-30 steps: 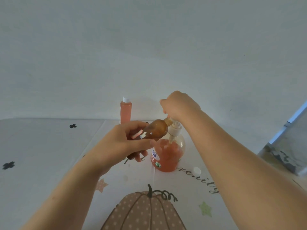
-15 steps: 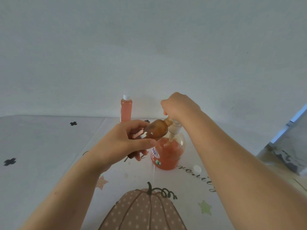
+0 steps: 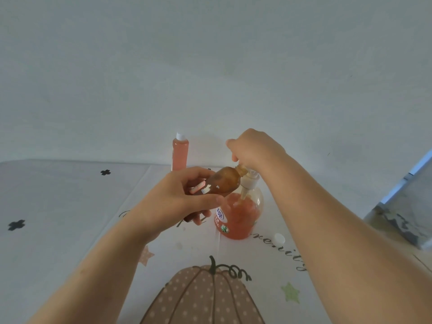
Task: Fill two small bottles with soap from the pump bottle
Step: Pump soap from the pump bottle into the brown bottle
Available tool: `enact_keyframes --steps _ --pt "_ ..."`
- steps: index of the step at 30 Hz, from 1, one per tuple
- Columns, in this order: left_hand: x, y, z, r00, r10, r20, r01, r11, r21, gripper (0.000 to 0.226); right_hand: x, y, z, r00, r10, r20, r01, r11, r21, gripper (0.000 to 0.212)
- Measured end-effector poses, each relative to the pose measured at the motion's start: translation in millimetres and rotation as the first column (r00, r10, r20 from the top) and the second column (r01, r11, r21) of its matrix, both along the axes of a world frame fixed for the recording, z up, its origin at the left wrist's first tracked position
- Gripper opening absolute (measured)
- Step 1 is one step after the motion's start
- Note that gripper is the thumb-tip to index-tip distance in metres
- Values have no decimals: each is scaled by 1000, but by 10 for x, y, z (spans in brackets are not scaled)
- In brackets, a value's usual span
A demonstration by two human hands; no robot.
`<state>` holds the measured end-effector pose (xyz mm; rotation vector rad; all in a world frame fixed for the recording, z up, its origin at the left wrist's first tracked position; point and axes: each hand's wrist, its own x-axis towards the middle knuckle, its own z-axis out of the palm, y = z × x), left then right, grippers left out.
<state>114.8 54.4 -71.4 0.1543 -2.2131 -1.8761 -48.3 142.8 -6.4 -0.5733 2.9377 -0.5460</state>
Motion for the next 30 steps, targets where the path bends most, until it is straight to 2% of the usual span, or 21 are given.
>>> enact_keyframes --steps 13,20,30 --pt "-16 10 -39 1000 24 4 -24 1000 -19 28 27 33 -57 1000 -17 -16 16 999 -32 26" --pt "2 17 -11 999 20 -34 -19 1000 16 31 64 45 58 993 -6 -118 13 998 55 20" --pt "-5 -32 -18 999 -9 31 10 1000 -29 28 14 24 -40 1000 -17 -20 17 1000 7 27"
